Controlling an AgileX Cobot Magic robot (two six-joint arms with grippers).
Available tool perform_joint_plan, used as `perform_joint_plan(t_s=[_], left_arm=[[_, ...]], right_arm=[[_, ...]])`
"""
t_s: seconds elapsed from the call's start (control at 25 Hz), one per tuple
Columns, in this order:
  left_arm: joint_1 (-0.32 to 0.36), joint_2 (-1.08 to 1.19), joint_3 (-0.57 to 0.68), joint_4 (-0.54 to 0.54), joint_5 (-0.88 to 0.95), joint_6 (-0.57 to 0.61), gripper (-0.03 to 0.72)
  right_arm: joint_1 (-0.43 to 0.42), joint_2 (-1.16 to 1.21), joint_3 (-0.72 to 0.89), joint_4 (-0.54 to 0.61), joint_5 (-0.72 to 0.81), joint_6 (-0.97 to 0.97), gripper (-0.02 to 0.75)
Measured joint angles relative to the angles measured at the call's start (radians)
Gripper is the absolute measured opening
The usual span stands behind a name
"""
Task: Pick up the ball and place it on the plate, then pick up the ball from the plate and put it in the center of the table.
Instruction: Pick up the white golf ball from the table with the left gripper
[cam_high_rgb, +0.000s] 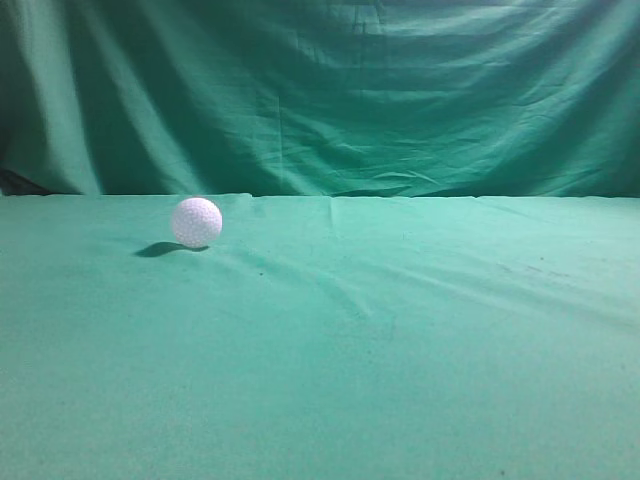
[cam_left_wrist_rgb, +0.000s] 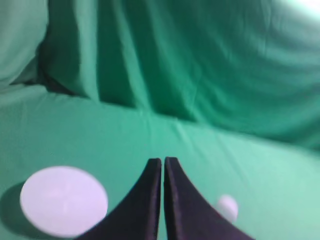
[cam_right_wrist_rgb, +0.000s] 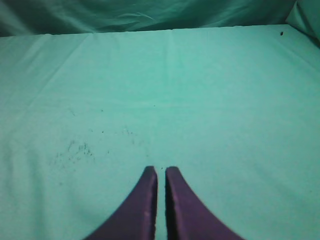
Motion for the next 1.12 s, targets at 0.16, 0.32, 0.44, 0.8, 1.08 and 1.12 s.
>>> perform_joint_plan(t_s=[0.16,0.32,0.44,0.8,1.08,1.12], left_arm=[[0.000,0.000,-0.018,-0.089,-0.053,-0.035,0.000],[0.000,0.010,-0.160,-0.067,0.131,-0.032,0.000],[0.000,0.101,-0.265,-0.064,0.253,-0.002,0.000],[0.000,0.462,-0.366,-0.070,0.326,0.095,0.000],[0.000,0.712,-0.536,-0.100,0.530,0.350,0.000],[0.000,0.764,-0.574,-0.100,0.575,0.389,0.000]], right_arm=[[0.000,0.000,0.000,0.000,0.000,0.000,0.066],[0.000,0.000,0.000,0.000,0.000,0.000,0.066],[0.000,0.000,0.000,0.000,0.000,0.000,0.066],[0.000,0.000,0.000,0.000,0.000,0.002,0.066],[0.000,0.000,0.000,0.000,0.000,0.002,0.066],[0.000,0.000,0.000,0.000,0.000,0.002,0.066]])
